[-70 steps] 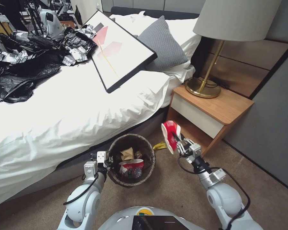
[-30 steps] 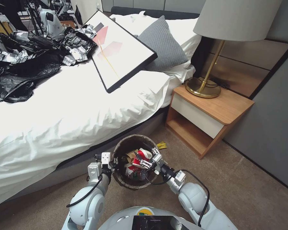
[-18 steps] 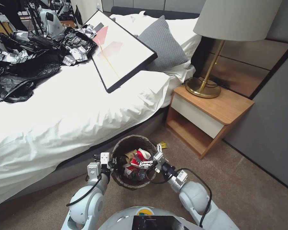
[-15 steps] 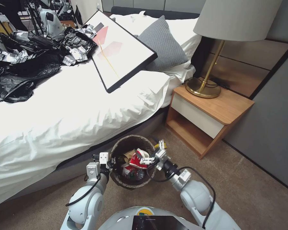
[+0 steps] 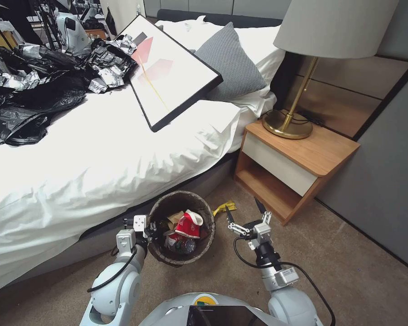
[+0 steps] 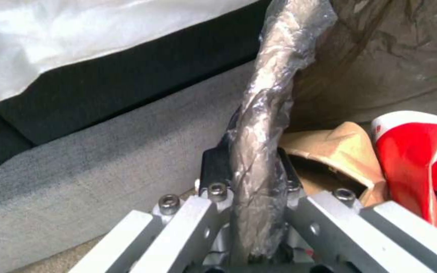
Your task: Pick up the trash bin, then pick up the garbage from the floor and place it into the trash bin.
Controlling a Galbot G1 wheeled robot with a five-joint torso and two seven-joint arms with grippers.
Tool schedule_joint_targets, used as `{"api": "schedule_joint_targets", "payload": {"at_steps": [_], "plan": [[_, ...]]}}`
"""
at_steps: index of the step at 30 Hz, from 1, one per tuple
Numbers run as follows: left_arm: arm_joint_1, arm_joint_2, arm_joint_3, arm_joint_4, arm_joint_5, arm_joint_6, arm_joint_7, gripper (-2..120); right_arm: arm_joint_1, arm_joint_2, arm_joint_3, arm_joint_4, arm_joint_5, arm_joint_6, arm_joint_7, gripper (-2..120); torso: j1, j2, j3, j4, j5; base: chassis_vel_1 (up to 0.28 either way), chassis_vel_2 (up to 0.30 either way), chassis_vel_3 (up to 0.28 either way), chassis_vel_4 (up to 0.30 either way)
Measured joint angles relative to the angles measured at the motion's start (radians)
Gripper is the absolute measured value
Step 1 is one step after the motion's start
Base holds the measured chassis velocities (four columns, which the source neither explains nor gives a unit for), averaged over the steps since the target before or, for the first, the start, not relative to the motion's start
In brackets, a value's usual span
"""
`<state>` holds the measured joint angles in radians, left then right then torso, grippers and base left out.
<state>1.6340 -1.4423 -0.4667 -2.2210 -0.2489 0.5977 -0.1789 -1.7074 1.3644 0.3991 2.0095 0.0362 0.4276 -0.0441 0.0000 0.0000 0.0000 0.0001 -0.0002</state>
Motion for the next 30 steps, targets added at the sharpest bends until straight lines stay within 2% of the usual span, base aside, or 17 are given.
{"api": "schedule_joint_targets", "payload": {"at_steps": [7,26,30], "plan": [[0.005,0.0,-0.002,-0.014,-0.001,0.0,-0.001,0,0.024,0.01,-0.002,-0.043,0.024,-0.006,0.006,100,0.0,0.0,0.0,0.0,0.0001,0.0,0.0,0.0,0.0],[0.005,-0.001,0.003,-0.01,0.002,0.0,-0.002,0,0.05,0.002,0.017,-0.061,0.049,-0.008,-0.023,97,0.0,0.0,0.0,-0.0001,0.0002,-0.014,0.015,0.017,-0.016],[0.001,0.0,0.002,-0.005,0.0,0.0,-0.002,0,0.065,0.002,0.022,-0.077,0.03,0.034,-0.039,98,0.0,0.0,0.0,0.0,0.0002,-0.063,0.063,0.063,-0.051]]}}
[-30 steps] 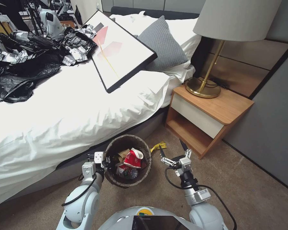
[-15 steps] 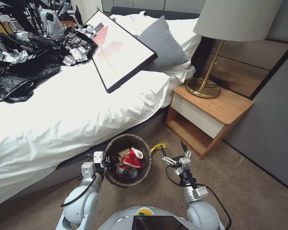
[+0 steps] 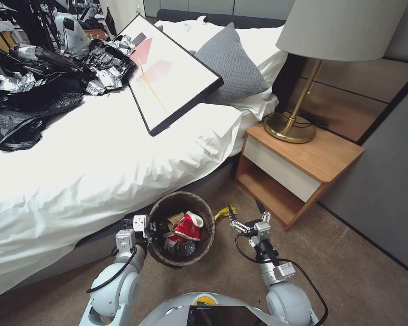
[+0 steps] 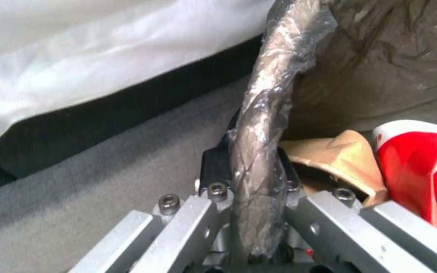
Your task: Pick up the trash bin, then pick up the garbage from the floor and place it into the trash bin.
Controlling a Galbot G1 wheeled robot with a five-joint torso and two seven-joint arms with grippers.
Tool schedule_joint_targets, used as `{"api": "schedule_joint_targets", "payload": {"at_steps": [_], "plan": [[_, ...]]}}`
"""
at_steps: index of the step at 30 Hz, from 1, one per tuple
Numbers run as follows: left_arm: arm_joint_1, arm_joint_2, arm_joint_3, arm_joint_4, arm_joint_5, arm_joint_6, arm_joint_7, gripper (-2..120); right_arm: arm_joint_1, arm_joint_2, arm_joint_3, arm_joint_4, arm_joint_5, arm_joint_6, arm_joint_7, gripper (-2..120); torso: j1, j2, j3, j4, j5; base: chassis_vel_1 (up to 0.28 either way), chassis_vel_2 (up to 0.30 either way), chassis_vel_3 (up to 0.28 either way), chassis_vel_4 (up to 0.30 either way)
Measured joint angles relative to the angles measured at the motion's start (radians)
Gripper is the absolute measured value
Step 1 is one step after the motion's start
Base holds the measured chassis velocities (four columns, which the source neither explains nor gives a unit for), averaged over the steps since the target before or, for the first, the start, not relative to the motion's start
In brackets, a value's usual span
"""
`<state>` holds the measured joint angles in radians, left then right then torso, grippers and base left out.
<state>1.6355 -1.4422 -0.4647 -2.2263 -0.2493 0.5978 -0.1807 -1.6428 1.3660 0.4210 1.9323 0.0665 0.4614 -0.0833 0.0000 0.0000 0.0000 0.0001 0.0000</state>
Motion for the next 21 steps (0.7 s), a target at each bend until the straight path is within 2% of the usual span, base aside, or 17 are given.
{"api": "schedule_joint_targets", "payload": {"at_steps": [5,15,16,17,21], "plan": [[-0.003,0.0,-0.001,0.005,-0.002,0.0,0.0,0,0.007,0.0,0.002,-0.016,-0.032,0.034,-0.014,100,0.0,0.0,0.0,-0.0002,0.0,0.0,0.0,0.0,0.0],[-0.002,0.002,-0.002,0.004,-0.003,0.0,0.0,0,0.044,-0.02,0.002,-0.027,-0.039,0.031,-0.019,100,0.0,0.0,0.0,0.0002,-0.0002,0.0,0.0,0.0,0.0],[0.001,0.002,-0.002,-0.001,-0.003,0.0,0.0,0,0.063,-0.04,0.005,-0.035,-0.041,-0.004,-0.031,100,0.0,0.0,0.0,-0.0008,0.0,0.0,0.0,0.0,0.0],[0.004,0.002,-0.002,-0.006,-0.002,0.0,-0.001,0,0.087,-0.066,0.019,-0.048,-0.042,-0.054,-0.061,100,0.0,0.0,0.0,0.0003,0.0,0.0,0.0,0.0,0.0],[0.007,0.001,-0.002,-0.012,-0.001,0.001,-0.002,0,0.126,-0.111,0.047,-0.075,-0.063,-0.145,-0.138,100,0.0,0.0,0.0,0.0,-0.0001,0.0,0.0,0.0,0.0]]}}
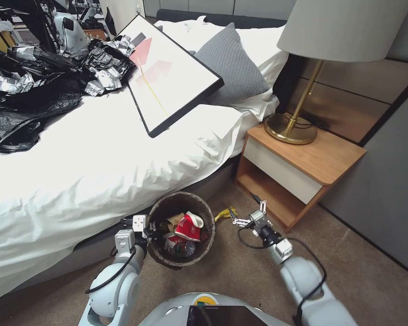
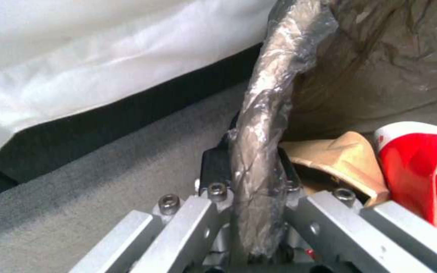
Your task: Pick up the trash bin, then pick up the garbage from the floor and place it into the trash bin.
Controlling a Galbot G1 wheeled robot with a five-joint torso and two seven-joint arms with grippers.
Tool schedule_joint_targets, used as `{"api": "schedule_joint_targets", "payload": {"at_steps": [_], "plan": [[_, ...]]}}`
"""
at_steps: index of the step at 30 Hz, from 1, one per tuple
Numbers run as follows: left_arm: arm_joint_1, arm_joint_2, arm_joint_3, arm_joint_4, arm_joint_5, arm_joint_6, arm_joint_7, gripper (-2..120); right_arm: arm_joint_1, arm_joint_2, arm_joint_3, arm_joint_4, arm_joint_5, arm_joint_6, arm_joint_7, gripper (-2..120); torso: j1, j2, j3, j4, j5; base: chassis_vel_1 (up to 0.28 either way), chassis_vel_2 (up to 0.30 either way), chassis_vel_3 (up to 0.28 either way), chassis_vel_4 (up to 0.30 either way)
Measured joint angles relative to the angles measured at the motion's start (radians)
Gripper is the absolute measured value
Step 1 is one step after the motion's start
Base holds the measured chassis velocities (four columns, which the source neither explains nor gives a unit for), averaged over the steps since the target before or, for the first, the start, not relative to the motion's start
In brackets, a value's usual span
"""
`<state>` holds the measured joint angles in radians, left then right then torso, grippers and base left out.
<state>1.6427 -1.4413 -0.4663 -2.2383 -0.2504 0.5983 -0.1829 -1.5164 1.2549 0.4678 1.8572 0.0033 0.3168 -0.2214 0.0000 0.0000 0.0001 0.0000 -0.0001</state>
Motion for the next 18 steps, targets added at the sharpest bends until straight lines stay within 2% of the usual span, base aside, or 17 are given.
{"api": "schedule_joint_targets", "payload": {"at_steps": [7,10,13,15,18], "plan": [[0.001,-0.001,0.0,-0.003,0.001,0.0,0.0,0,0.05,-0.048,0.019,-0.046,-0.044,-0.059,-0.077,100,0.0,0.0,0.0,-0.0003,0.0002,0.0,0.0,0.0,0.0],[0.005,-0.001,-0.003,-0.012,0.002,0.001,-0.001,0,0.152,-0.134,0.022,-0.164,-0.139,-0.087,-0.201,100,0.0,0.0,0.0,0.0002,0.0002,0.0,0.0,0.0,0.0],[0.005,-0.001,-0.005,-0.014,0.002,0.003,-0.002,0,0.192,-0.162,0.011,-0.208,-0.166,-0.088,-0.238,100,0.0,0.0,0.0,-0.0004,0.0005,0.0,0.0,0.0,0.0],[0.005,-0.002,-0.005,-0.015,0.003,0.003,-0.002,0,0.209,-0.171,0.007,-0.225,-0.177,-0.089,-0.253,100,0.0,0.0,0.0,0.0,0.0004,0.0,0.0,0.0,0.0],[0.005,-0.006,-0.008,-0.017,0.005,0.005,-0.003,0,0.311,-0.202,-0.03,-0.333,-0.252,-0.085,-0.337,100,0.0,0.0,0.0,-0.0001,0.0005,0.0,0.0,0.0,0.0]]}}
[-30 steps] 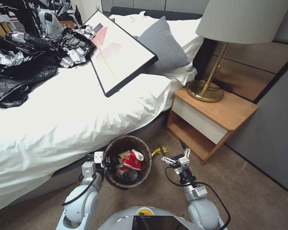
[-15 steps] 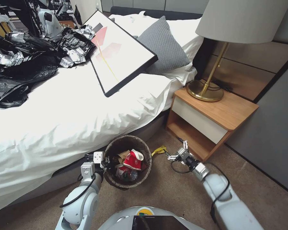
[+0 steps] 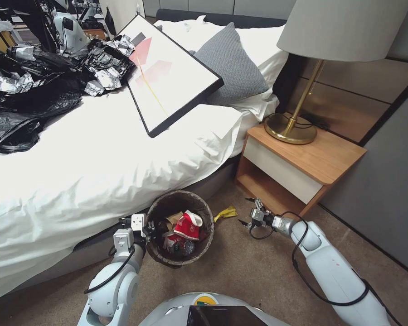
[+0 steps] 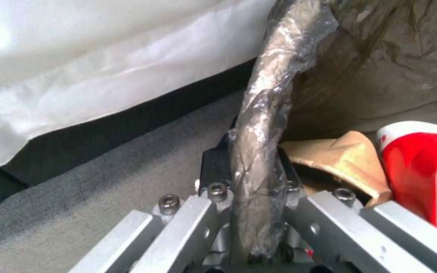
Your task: Pick up the trash bin, then pick up the garbage from the floor and place it into the trash bin.
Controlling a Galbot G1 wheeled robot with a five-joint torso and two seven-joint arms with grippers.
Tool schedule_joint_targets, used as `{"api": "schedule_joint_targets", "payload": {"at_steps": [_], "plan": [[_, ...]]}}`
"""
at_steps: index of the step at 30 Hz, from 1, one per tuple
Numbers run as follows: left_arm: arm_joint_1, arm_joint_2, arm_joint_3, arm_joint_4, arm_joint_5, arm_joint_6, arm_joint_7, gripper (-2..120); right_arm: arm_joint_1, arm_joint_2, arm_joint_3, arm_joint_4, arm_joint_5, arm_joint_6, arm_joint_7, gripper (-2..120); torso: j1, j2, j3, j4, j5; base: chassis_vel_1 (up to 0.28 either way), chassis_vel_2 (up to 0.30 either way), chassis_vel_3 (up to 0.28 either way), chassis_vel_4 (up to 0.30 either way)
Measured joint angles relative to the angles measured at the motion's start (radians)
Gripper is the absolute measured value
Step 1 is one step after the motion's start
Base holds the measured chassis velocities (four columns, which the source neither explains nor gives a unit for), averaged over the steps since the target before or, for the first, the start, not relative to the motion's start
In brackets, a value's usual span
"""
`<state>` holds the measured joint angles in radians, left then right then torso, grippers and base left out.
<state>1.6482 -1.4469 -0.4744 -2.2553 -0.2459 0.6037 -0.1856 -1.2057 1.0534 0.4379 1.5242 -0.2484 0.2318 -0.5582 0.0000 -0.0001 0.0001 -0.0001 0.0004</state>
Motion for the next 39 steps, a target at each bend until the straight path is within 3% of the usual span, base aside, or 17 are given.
{"api": "schedule_joint_targets", "payload": {"at_steps": [11,17,31,39], "plan": [[-0.009,-0.004,0.0,0.01,0.004,0.004,-0.002,0,0.131,-0.002,-0.062,-0.157,-0.077,0.056,-0.1,100,0.0,0.0,0.0,0.0,-0.0003,0.0,0.0,0.0,0.0],[-0.016,-0.005,0.007,0.022,0.006,0.006,-0.002,0,0.203,0.012,-0.148,-0.231,-0.107,0.088,-0.144,100,0.0,0.0,0.0,0.0001,-0.0004,0.0,0.0,0.0,0.0],[-0.008,-0.014,0.012,0.021,0.02,0.006,-0.002,0,0.357,0.108,-0.226,-0.526,-0.194,0.133,-0.127,100,0.0,0.0,0.0,0.0001,-0.0005,0.0,0.0,0.0,0.0],[-0.009,-0.02,0.013,0.036,0.024,0.006,-0.001,0,0.492,0.176,-0.26,-0.69,-0.204,0.147,-0.059,100,0.0,0.0,0.0,0.0002,-0.0005,0.0,0.0,0.0,0.0]]}}
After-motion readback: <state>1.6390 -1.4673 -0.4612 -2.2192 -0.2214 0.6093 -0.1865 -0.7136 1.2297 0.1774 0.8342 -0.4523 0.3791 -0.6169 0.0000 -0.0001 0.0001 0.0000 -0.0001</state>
